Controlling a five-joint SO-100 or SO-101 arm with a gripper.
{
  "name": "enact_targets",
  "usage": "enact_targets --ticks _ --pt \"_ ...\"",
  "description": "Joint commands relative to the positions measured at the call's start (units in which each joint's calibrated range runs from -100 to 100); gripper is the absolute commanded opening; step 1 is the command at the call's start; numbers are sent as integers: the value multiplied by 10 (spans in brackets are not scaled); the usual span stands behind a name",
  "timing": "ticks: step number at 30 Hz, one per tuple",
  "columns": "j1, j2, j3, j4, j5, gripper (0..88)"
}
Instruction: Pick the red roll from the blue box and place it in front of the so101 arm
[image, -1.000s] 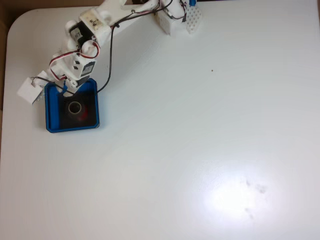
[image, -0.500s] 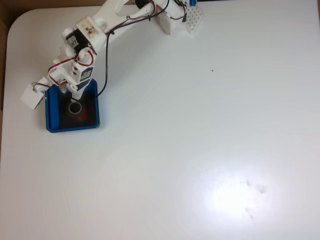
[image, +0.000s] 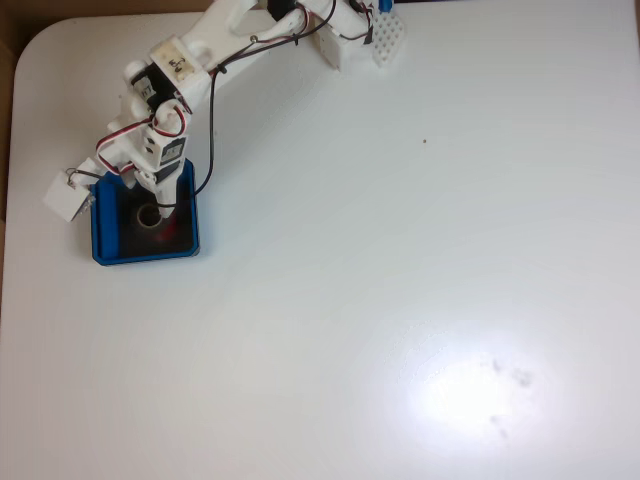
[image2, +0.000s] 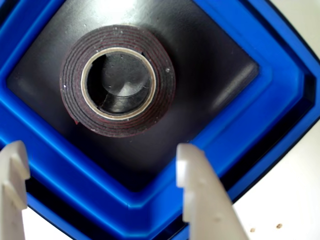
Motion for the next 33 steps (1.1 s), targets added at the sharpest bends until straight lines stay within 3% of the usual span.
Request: enact_targets --ticks 1,8,20,26,33 --pt "-19 -9 -40 4 -4 293" --pt "-44 -8 -40 4 -69 294" --pt "-38 -5 -41 4 -67 294" --pt "-35 9 -41 4 -23 294" --pt "-35 12 -42 3 -21 294"
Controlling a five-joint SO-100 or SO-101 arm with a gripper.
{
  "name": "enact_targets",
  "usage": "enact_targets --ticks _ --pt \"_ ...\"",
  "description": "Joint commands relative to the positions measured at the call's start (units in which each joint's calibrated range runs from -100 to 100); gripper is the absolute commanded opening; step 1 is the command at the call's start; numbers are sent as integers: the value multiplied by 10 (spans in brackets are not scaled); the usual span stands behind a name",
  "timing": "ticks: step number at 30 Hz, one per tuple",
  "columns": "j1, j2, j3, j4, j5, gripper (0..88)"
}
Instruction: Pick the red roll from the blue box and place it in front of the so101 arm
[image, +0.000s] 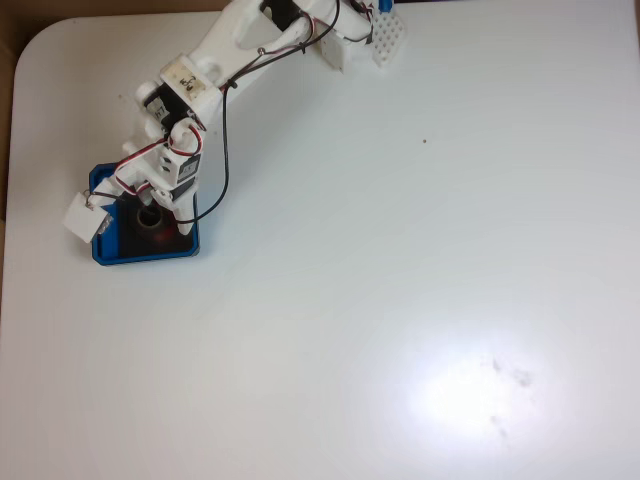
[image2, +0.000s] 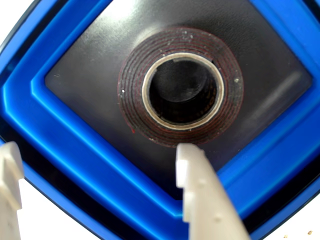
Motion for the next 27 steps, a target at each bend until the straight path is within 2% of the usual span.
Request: enact_targets --ticks 1,9,27 --pt "6 -1 -42 1 4 294" --pt "26 33 -39 -79 6 293" --pt "20 65 -37 -74 7 293"
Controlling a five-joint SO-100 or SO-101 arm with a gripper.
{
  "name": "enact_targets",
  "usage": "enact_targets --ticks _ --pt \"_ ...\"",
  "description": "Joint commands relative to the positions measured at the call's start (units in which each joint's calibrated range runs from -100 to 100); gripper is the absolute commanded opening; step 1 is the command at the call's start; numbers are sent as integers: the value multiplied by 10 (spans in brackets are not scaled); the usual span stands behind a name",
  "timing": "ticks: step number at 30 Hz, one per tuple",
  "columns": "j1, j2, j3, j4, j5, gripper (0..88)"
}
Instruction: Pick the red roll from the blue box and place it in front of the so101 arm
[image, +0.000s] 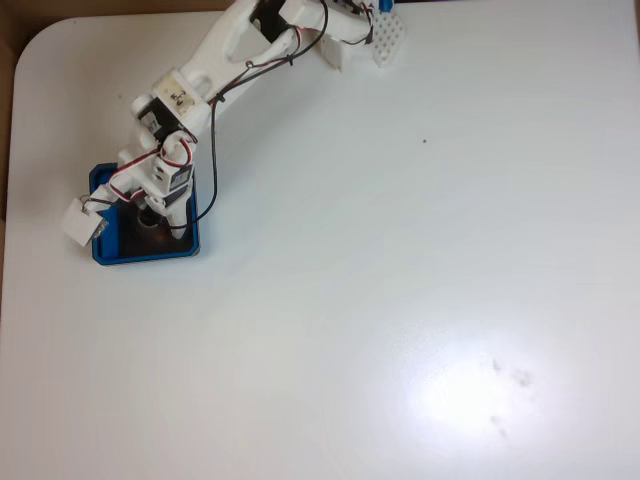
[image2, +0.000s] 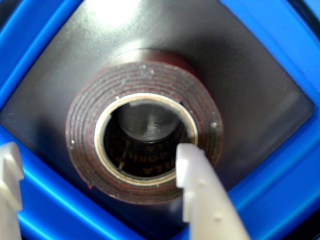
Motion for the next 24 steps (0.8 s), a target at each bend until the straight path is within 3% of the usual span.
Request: enact_targets --ticks 1,24 --pt "-3 -6 -34 -5 3 293" --pt "-18 18 -31 -5 3 293"
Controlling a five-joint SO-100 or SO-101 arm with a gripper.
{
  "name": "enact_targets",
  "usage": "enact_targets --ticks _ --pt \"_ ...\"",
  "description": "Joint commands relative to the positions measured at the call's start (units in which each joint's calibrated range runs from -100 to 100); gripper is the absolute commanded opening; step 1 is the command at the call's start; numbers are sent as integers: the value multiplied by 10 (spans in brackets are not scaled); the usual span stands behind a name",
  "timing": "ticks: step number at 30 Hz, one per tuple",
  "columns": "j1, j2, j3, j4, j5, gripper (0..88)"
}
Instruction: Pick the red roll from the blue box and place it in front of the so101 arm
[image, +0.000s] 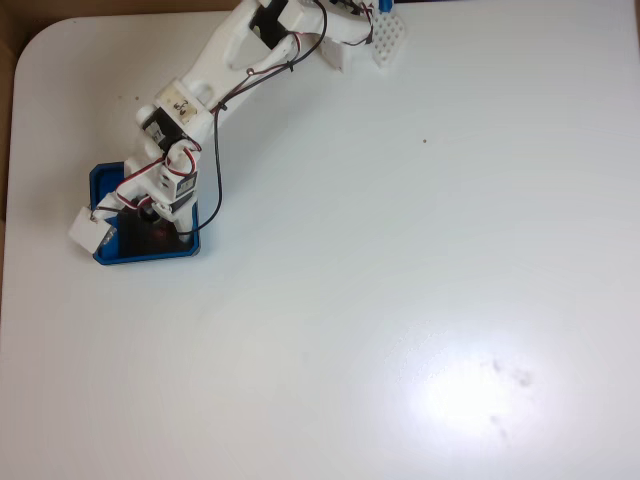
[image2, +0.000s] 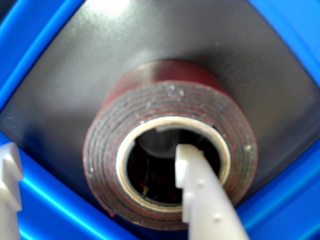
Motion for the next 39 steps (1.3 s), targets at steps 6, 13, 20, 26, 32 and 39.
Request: enact_targets --ticks 6,13,20,26,32,39 --pt "-4 13 -32 -5 3 293" --pt "-5 20 -32 -7 2 293" --pt "-5 21 -32 -5 2 293" --pt "-5 21 -32 -5 2 293" --pt "-5 23 -32 -5 2 283" --pt "-4 22 -31 -4 2 279"
